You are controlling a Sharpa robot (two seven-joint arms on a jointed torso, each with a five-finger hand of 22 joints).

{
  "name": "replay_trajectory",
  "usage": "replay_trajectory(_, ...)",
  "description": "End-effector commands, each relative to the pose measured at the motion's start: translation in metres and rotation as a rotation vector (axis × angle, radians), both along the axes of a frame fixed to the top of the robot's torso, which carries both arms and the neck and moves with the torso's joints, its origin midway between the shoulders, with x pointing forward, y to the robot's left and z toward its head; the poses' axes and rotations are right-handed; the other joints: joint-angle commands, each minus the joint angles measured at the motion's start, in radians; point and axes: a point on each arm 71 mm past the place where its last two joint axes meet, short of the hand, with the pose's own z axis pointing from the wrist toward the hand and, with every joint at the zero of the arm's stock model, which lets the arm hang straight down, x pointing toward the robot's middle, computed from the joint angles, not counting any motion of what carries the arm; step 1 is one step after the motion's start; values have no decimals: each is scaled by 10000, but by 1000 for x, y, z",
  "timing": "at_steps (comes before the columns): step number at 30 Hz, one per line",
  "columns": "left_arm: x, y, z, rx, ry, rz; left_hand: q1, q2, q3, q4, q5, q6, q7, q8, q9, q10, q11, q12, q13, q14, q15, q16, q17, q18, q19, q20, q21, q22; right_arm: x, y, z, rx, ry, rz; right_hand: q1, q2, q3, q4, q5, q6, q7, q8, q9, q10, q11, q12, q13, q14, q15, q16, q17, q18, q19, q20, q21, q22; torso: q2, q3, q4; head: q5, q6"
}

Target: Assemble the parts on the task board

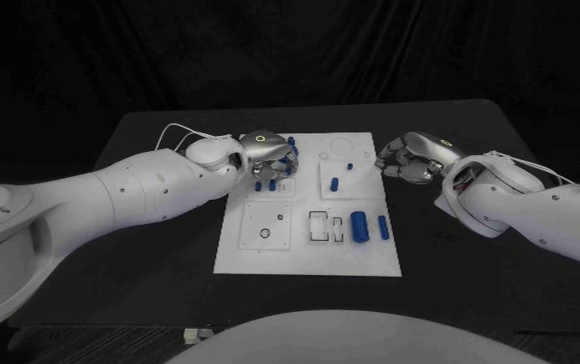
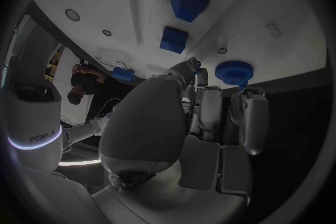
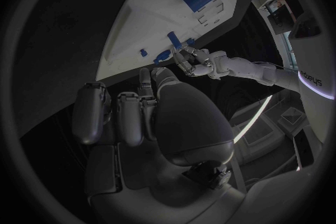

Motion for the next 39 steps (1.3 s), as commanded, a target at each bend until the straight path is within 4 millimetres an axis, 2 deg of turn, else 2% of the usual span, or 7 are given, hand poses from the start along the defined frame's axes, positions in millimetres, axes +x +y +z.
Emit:
replay_trajectory(1,2,0,20,-291,-560,-183,-126,-74,-77,14,-97,18,-5,-75,-41,119,-135,-104,-67,79,6,65,54,-143,71,-25,35,2122,0,-2,-2,-99,135,-115,34,17,34,2,36,63,0,-11,9,295,-82,-58,-268,538,-98,-40,-8,156,43,89,-37,1796,-3,-3,5,5,0)
replay_trajectory(7,4,8,41,-190,-623,-234,-261,-57,-139,108,-426,-8,-41,-185,-116,239,-168,-214,-187,34,-5,-8,-54,-125,14,-27,-48,2094,0,-1,-3,-111,162,-104,34,17,34,2,36,63,0,-11,9,295,-82,-58,-268,538,-98,-40,-8,156,43,89,-37,1796,-20,1,6,38,0)
replay_trajectory(12,4,16,47,-32,-508,-126,-284,-59,-155,125,-465,9,-49,-190,-123,257,-175,-233,-206,15,-10,-30,-82,-118,-10,-26,-79,2084,0,-1,-3,-125,183,-105,34,17,34,2,36,63,0,-11,9,295,-82,-58,-268,538,-98,-40,-8,156,43,89,-37,1796,-18,6,0,38,0)
replay_trajectory(23,9,25,41,539,137,86,-341,-74,-198,172,-555,4,-78,-248,-163,163,-191,-373,-298,-140,-23,-173,-261,-75,-162,-19,-262,2024,1,1,-4,-142,222,-80,34,17,34,2,36,63,0,-11,9,295,-82,-58,-268,538,-98,-40,-8,156,43,89,-37,1796,-19,14,-1,46,0)
replay_trajectory(34,7,31,32,686,395,285,-359,-80,-218,187,-564,13,-83,-276,-184,82,-190,-459,-348,-236,-26,-256,-363,-59,-227,-14,-341,2000,1,2,-4,-143,242,-62,26,16,52,0,32,75,-4,-5,15,285,-84,-68,-287,536,-99,-45,-17,160,37,88,-57,1790,21,-5,-1,23,0)
replay_trajectory(39,8,34,28,779,528,386,-335,-73,-209,174,-550,12,-95,-287,-192,73,-199,-479,-362,-277,-28,-292,-409,-47,-270,-12,-392,1984,1,1,-4,-148,249,-71,26,16,52,0,32,75,-4,-5,15,285,-84,-68,-287,536,-99,-45,-17,160,37,88,-57,1790,1,-1,0,20,0)
